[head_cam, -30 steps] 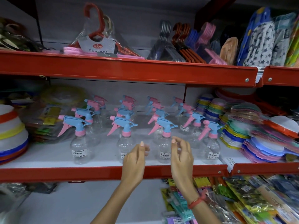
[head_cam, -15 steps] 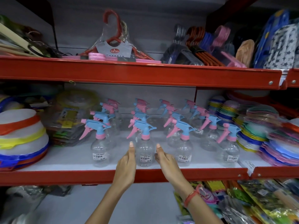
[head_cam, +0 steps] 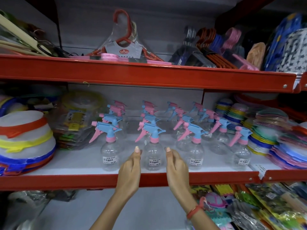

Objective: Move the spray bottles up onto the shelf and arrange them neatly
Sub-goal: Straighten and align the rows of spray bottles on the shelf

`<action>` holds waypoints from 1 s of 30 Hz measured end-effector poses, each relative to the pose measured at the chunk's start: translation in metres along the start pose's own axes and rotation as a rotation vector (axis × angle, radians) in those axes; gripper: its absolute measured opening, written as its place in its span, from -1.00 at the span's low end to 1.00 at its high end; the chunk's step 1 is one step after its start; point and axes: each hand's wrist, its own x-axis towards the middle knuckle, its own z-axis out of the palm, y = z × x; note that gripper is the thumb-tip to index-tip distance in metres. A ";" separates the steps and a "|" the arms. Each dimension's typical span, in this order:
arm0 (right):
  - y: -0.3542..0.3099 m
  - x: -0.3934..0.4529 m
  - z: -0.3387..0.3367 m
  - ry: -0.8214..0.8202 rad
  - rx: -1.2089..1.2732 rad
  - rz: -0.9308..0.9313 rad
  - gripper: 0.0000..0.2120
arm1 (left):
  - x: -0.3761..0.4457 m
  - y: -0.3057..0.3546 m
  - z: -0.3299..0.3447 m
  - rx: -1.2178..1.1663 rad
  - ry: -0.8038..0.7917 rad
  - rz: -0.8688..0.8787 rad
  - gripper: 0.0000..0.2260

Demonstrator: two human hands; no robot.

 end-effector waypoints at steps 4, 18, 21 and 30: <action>-0.011 -0.012 0.024 -0.029 0.063 -0.134 -0.82 | -0.005 -0.008 -0.028 -0.002 0.297 0.081 -0.51; -0.060 -0.006 0.099 -0.542 -0.017 0.121 -0.51 | 0.017 -0.029 -0.103 0.085 0.175 -0.132 -0.22; -0.060 -0.008 0.103 -0.511 -0.033 0.116 -0.37 | 0.022 -0.032 -0.110 0.050 0.148 -0.163 -0.17; -0.049 -0.012 0.106 -0.512 0.011 0.121 -0.24 | 0.017 -0.028 -0.114 0.057 0.096 -0.181 -0.30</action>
